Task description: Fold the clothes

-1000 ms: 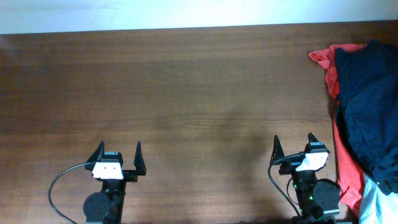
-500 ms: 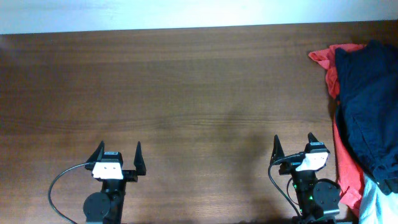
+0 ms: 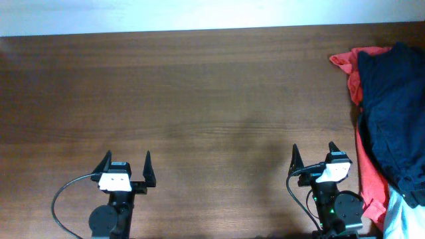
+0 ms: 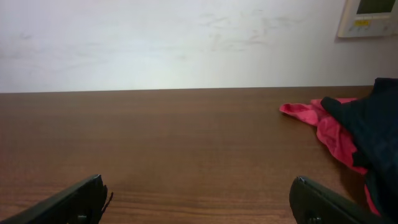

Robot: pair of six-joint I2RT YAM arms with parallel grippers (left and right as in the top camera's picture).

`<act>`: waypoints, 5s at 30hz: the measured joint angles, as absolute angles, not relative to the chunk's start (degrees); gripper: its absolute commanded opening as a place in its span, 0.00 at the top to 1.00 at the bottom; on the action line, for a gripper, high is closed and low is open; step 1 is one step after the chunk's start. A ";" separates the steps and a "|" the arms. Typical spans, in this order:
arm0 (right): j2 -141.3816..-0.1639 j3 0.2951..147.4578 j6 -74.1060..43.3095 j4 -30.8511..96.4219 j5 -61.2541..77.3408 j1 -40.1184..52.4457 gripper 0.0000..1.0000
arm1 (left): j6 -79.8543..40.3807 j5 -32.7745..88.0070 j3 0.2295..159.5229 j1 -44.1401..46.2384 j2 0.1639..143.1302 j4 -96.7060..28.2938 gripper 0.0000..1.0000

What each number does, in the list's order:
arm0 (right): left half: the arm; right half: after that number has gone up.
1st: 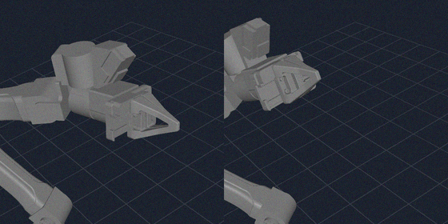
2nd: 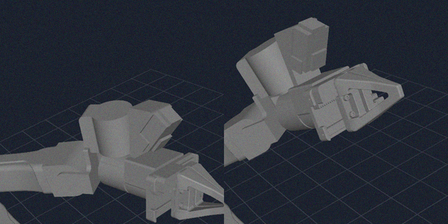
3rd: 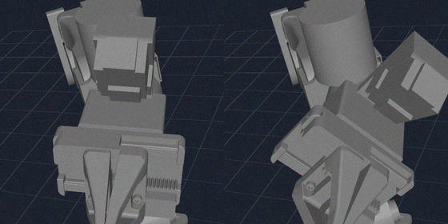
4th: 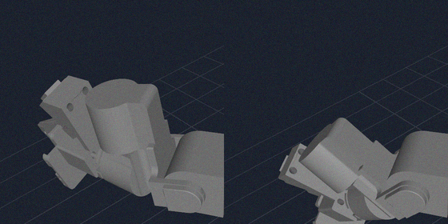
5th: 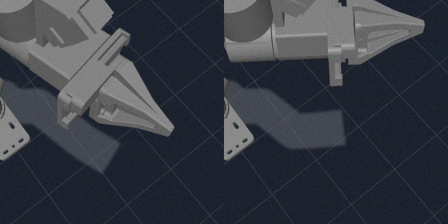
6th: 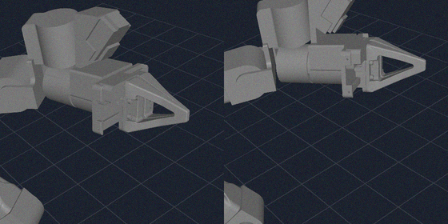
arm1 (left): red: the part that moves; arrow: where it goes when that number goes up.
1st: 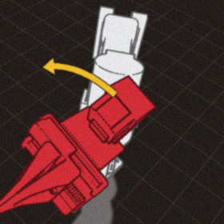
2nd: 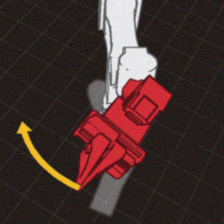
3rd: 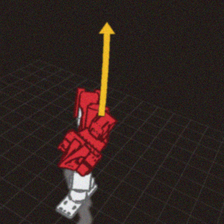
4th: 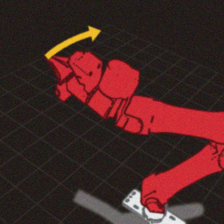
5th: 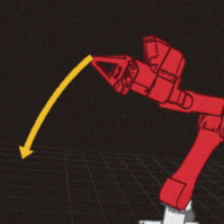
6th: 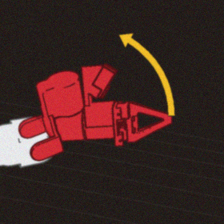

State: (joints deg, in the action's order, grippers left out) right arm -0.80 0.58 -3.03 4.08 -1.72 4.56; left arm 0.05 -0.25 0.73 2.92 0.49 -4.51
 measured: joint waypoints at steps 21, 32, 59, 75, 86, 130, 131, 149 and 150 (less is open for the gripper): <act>-0.80 0.58 -3.03 4.08 -1.72 4.56 0.02 | 0.05 -0.25 0.73 2.92 0.49 -4.51 0.01; -0.80 0.58 -3.03 4.08 -1.72 4.56 0.01 | 0.05 -0.25 0.73 2.90 0.49 -4.51 0.01; -1.74 16.51 -7.75 14.79 -3.16 4.56 0.02 | 0.03 -0.25 0.73 2.92 0.49 -4.51 0.01; -34.96 67.40 -13.69 47.24 -11.81 4.56 0.01 | 0.05 -0.49 0.73 2.90 0.54 -4.54 0.01; -56.66 88.95 -14.83 67.02 -17.82 4.56 0.01 | 0.05 -0.49 0.73 2.92 0.54 -4.54 0.01; -93.49 72.88 -6.15 63.51 11.57 -58.28 0.20 | 0.05 -0.49 0.73 2.92 0.54 -4.54 0.01; -93.49 71.83 -6.15 62.85 11.62 -58.74 0.22 | 0.05 -0.49 0.73 2.92 0.54 -4.54 0.01; -93.49 64.42 -6.33 53.47 11.55 -59.29 0.28 | 0.05 -0.49 0.73 2.92 0.54 -4.54 0.01; -93.49 64.27 -6.50 53.25 11.53 -59.29 0.30 | 0.05 -0.49 0.73 2.92 0.54 -4.54 0.01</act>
